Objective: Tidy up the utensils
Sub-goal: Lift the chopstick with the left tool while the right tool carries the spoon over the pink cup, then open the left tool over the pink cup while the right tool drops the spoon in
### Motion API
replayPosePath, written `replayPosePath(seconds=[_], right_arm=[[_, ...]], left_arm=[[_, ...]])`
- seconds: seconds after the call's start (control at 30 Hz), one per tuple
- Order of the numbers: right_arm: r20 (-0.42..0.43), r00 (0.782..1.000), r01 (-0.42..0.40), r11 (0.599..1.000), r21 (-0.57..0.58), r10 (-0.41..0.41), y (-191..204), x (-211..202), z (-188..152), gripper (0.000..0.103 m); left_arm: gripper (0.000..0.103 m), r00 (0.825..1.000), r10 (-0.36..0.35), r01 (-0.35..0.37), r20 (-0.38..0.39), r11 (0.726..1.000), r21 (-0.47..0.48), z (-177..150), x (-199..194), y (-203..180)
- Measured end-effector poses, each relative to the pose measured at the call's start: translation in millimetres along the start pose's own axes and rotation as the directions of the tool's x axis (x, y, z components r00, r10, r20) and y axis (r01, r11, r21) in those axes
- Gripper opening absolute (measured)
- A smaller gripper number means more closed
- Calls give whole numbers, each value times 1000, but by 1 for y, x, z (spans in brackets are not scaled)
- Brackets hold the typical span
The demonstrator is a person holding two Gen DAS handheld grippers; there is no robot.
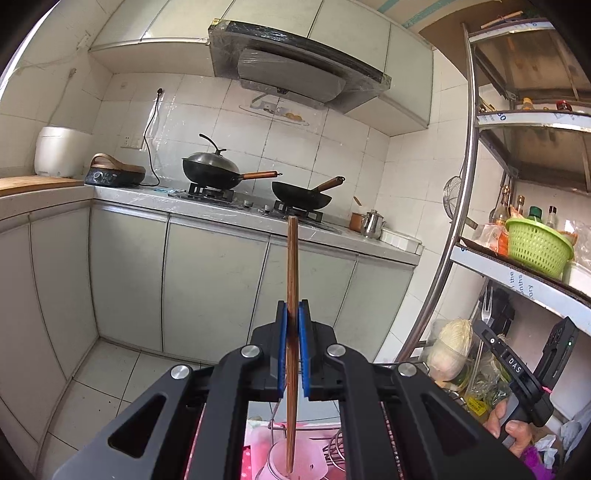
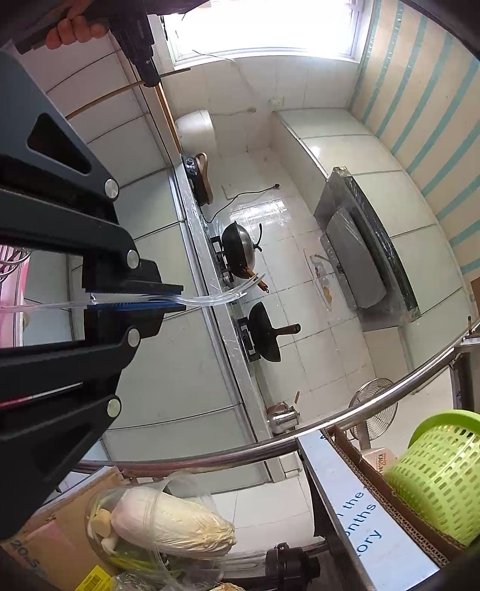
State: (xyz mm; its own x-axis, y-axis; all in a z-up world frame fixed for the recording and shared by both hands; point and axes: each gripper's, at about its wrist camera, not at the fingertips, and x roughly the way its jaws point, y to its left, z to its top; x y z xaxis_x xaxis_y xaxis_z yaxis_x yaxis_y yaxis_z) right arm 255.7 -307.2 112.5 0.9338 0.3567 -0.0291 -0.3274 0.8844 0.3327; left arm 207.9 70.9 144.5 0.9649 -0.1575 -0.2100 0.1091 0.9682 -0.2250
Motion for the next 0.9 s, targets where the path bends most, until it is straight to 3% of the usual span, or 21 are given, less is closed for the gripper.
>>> replayPosePath(seconds=[0.17,0.57,0.9], right_arm=[[-36,999,16,999,32,-15,-11,2,-14,4],[-133,991,28,995,94,-16,-23,-21,-44,4],[-308,950,82,990,117,-42,-24,-19,-59,4]], left_arm=[[5,999,-22,23,-45,999,23,-24,9,-5],[5,985,-41,37,-169,999,-24,-59,10,2],[5,962,-8,-16,-272,996,-84,-73,27,12]])
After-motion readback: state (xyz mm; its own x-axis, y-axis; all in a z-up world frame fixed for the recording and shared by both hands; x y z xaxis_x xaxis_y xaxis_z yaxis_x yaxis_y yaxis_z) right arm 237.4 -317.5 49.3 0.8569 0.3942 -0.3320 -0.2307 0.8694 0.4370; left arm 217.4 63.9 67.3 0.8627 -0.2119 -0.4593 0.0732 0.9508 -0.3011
